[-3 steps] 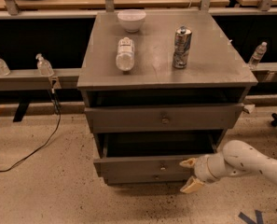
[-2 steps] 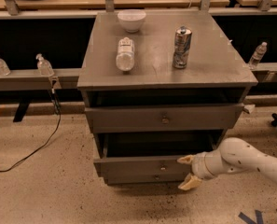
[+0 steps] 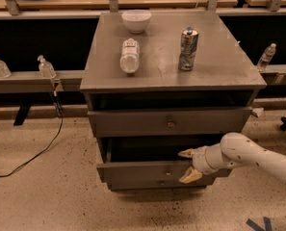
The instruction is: Open middle drawer
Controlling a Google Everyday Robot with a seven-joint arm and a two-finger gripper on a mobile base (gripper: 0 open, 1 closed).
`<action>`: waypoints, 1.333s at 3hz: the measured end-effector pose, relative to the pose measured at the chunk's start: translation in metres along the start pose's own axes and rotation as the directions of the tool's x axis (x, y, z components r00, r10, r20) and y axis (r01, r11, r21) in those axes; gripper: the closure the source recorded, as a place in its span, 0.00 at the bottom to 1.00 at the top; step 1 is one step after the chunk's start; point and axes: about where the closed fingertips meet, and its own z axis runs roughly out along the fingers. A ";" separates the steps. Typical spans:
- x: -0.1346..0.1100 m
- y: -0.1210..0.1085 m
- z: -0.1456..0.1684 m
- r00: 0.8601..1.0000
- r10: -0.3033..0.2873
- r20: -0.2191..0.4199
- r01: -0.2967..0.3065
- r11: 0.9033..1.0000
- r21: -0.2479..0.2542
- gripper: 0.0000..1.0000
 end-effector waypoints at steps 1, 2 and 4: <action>0.010 -0.017 0.021 1.000 0.004 -0.029 -0.004 1.000 -0.006 0.35; 0.027 -0.017 0.037 0.998 0.035 -0.054 -0.037 0.999 -0.033 0.41; 0.025 0.014 0.030 0.997 0.033 -0.068 -0.039 0.995 -0.091 0.43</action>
Offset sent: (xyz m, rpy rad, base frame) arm 0.0340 -0.0148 -0.0642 -0.0677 0.1045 -0.0479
